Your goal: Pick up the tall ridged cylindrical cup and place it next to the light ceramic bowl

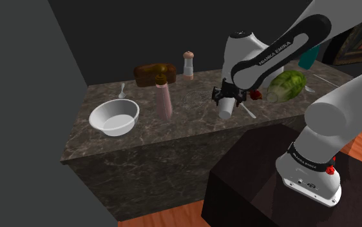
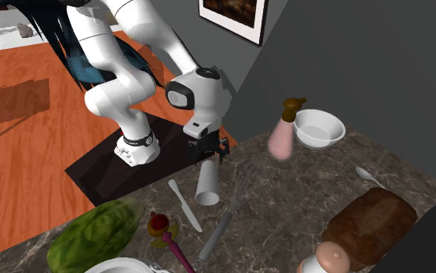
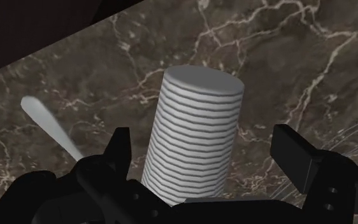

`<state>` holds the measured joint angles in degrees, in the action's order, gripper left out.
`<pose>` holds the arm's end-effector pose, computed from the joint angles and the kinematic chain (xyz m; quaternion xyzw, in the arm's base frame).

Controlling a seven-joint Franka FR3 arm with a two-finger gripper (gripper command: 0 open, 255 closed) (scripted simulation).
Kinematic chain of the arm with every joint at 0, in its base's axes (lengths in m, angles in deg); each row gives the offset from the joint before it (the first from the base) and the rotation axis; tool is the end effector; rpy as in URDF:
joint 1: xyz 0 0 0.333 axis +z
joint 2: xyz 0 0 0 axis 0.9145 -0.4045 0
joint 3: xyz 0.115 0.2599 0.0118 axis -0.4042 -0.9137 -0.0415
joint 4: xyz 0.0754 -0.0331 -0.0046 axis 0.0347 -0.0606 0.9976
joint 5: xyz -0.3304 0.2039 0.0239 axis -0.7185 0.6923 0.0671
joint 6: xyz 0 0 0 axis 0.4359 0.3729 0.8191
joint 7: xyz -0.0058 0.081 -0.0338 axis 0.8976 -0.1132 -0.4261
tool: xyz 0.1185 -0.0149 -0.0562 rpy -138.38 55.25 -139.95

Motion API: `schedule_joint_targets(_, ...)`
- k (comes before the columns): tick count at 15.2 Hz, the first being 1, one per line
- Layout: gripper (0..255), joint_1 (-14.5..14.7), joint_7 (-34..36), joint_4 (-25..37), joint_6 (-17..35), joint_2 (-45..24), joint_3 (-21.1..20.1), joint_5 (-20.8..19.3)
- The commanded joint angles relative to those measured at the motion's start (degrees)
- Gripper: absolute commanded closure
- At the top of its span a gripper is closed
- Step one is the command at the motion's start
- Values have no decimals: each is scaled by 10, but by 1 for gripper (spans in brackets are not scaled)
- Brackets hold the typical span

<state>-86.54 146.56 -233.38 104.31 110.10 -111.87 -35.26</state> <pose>0.3659 0.0050 0.2474 0.8869 -0.4547 0.0585 0.0563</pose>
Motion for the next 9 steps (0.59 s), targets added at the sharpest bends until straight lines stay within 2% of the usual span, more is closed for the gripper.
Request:
schedule_joint_targets(1,0,-13,19,-4,25,-21,-11,-11)
schedule_joint_targets(6,0,-50,52,-9,88,-80,-33,-58)
schedule_joint_targets(9,0,-50,52,-9,88,-80,-32,-58)
